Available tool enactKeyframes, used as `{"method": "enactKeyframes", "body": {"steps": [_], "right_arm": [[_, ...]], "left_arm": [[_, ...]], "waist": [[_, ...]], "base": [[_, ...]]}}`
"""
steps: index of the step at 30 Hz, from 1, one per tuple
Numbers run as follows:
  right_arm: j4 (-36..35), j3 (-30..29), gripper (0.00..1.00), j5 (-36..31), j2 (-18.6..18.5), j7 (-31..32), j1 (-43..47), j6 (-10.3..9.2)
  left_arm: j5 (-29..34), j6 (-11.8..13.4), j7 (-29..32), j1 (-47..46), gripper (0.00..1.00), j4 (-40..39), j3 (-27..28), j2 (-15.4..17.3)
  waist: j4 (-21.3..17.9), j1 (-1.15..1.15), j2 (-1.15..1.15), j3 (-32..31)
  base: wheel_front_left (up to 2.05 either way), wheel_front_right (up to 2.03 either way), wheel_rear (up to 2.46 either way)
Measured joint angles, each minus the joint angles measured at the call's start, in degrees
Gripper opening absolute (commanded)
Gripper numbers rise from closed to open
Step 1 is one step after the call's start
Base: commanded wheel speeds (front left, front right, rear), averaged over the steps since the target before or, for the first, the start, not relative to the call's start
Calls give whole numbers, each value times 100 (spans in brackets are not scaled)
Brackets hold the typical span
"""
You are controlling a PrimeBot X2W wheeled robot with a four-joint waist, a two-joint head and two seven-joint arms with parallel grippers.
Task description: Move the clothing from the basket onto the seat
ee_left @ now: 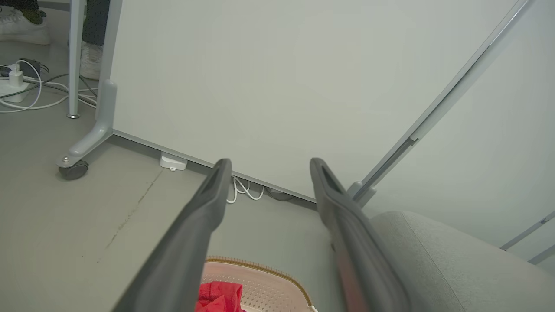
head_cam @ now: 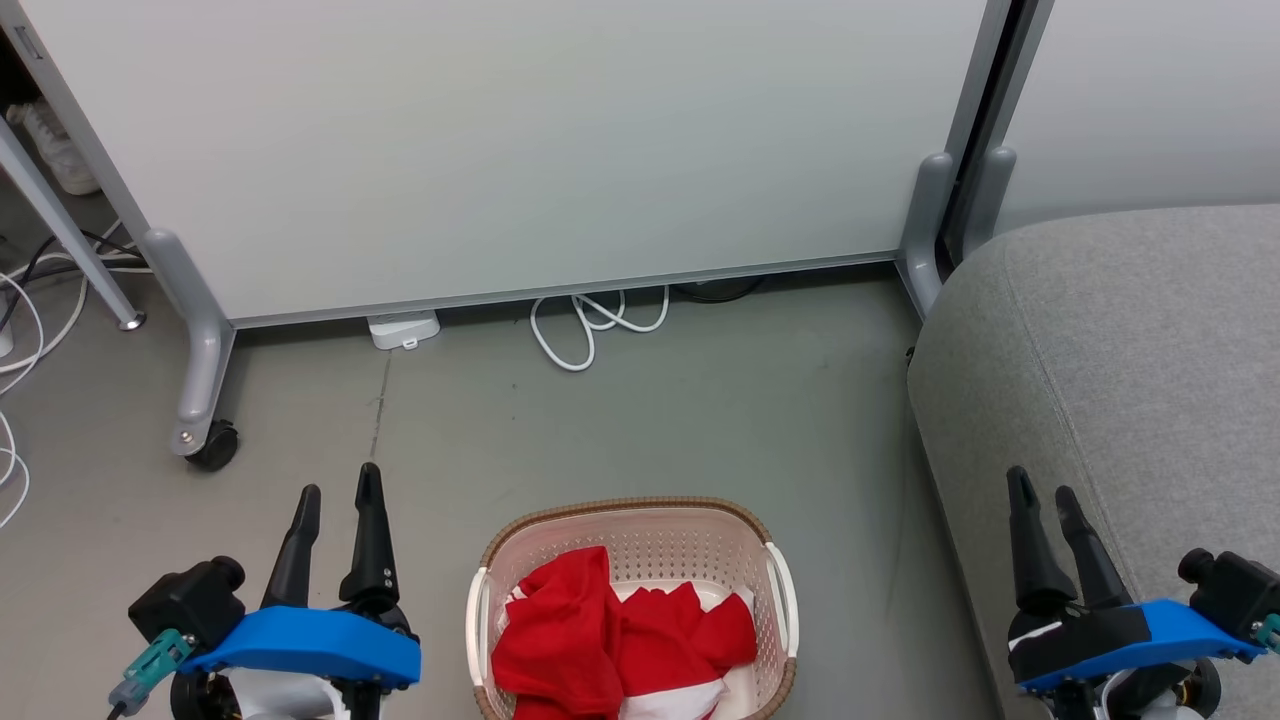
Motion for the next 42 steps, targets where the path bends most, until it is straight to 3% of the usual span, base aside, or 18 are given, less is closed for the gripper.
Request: {"method": "enactKeyframes", "body": {"steps": [23,42], "right_arm": [[42,109,100,-1423,-9,-298,-33,1],[45,110,100,-2331,-18,-400,-74,2]], "left_arm": [[1235,-62,-326,-48,100,51,-169,51],[1658,-151,-554,-113,100,423,-124,-32]], "waist": [[0,0,0,-6],[28,0,0,-32]], "base": [[0,0,0],[0,0,0]]}}
